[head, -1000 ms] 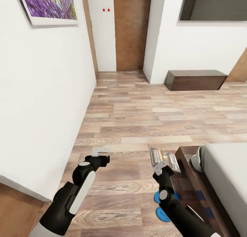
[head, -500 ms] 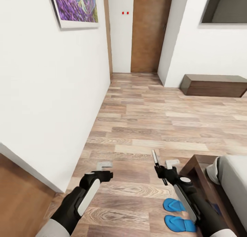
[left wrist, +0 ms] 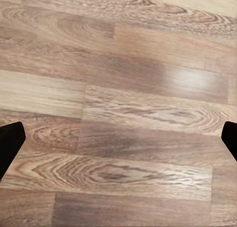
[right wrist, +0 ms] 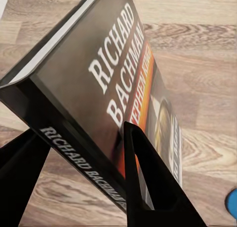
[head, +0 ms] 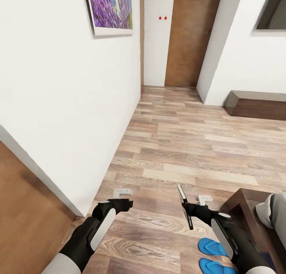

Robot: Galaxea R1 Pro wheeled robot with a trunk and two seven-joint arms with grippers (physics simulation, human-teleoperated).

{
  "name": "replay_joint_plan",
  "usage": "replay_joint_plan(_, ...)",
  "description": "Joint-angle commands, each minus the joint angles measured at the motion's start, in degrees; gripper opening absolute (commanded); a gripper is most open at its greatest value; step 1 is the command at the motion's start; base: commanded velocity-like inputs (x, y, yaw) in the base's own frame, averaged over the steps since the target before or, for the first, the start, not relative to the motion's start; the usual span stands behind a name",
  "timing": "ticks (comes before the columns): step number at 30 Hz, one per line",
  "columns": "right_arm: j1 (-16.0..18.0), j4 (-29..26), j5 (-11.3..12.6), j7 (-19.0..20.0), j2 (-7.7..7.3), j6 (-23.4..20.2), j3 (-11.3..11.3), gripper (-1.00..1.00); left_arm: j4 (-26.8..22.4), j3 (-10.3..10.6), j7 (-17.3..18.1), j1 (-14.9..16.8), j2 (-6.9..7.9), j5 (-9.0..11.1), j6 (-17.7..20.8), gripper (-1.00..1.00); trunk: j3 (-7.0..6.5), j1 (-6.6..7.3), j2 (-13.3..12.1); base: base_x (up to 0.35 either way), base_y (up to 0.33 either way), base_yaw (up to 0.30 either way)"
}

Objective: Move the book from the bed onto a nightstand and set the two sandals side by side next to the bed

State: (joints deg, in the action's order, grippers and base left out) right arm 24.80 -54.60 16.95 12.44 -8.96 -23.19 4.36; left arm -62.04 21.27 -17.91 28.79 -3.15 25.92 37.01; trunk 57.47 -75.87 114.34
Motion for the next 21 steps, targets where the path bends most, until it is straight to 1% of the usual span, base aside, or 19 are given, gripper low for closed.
replay_joint_plan(1,0.01,0.04,0.44,0.03,-0.06,-0.25,0.0,-1.0,-0.19,0.08,-0.56,0.04,0.01,0.62,0.1,1.0,0.03,0.01,0.02,0.0,0.0,0.065)
replay_joint_plan(12,0.02,0.37,0.34,-0.7,-0.09,-0.23,-0.46,-1.0,-0.79,0.37,-0.37,0.04,-0.02,0.72,-0.09,1.0,0.0,0.01,0.02,0.0,0.0,0.012)
replay_joint_plan(21,0.04,0.2,0.37,-0.53,-0.17,-0.09,-0.49,-1.0,-0.81,0.59,-0.52,0.04,-0.02,0.71,-0.18,1.0,0.0,0.01,0.02,0.0,0.0,0.0)
